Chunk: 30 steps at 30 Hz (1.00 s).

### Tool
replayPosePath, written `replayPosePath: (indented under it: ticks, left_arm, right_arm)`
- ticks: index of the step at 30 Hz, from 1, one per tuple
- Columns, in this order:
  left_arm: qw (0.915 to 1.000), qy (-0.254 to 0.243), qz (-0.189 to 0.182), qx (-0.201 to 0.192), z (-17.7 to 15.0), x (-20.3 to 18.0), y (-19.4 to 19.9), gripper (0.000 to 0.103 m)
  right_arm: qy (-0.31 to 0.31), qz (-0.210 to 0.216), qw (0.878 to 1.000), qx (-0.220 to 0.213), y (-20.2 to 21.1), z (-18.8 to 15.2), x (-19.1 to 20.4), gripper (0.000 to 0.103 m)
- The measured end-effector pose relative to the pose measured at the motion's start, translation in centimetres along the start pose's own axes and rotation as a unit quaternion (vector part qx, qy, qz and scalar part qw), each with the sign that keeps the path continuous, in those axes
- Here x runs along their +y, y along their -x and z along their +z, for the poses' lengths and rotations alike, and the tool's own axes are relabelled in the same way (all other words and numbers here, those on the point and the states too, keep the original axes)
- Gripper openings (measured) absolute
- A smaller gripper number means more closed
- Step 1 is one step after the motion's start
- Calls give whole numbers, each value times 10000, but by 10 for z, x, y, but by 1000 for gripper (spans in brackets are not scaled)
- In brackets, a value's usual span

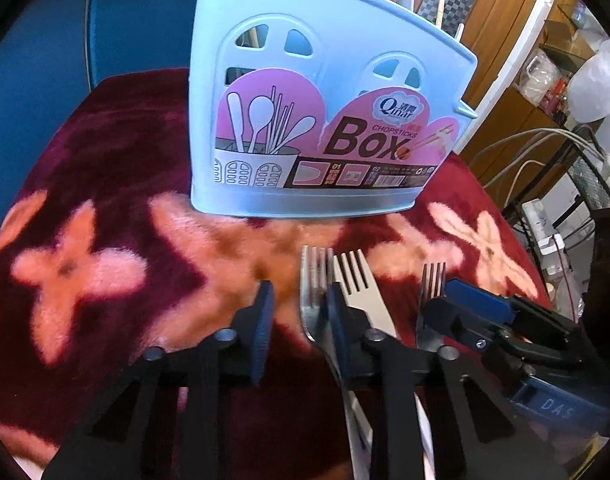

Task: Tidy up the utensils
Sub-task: 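Close the left tool on a silver fork while the right tool closes on another fork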

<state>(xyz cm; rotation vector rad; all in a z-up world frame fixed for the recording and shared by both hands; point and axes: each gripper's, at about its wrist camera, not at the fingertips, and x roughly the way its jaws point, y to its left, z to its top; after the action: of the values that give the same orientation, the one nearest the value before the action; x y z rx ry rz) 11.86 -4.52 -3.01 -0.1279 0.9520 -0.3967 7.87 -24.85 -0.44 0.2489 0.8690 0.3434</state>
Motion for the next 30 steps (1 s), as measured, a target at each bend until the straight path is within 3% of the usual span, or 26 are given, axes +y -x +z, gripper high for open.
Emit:
replayPosePath:
  ticks: [2,4,6,10,11,16,19,28,30]
  left_arm:
    - [10000,22,-79,-16,1,0,0,10]
    - [10000,15,-65,-66,1,-2,2,7]
    - [9999,35,-84,-110,1,-1,5,4]
    - [9998,114,-47,-182,1,4,12,3]
    - [9997,126,-15,-192,0,5,14,3]
    - [9993,205,143,-276,-1,11,23,2]
    - [9982,234,441,-324,-2,15,28,1]
    - [9978,663,15,-28,-1,33,21,1]
    - [9976,683,-117,1,-1,34,21,5]
  right_arm:
    - [-4,41,10000,-3,-2,1,-1,41]
    - [-55,128,9999,12,-3,1,-3,24]
    - [-95,267,9996,8,-3,2,-4,16]
    - [-66,231,9997,-58,-1,1,-3,14]
    - [-71,198,9997,-81,1,1,-3,10]
    - [-44,-107,9996,-238,10,2,-8,9]
    - [-63,-240,9994,-239,13,2,-12,9]
    - [-208,-70,9997,-83,11,2,-18,13]
    - [-317,43,9995,-33,10,2,-22,19]
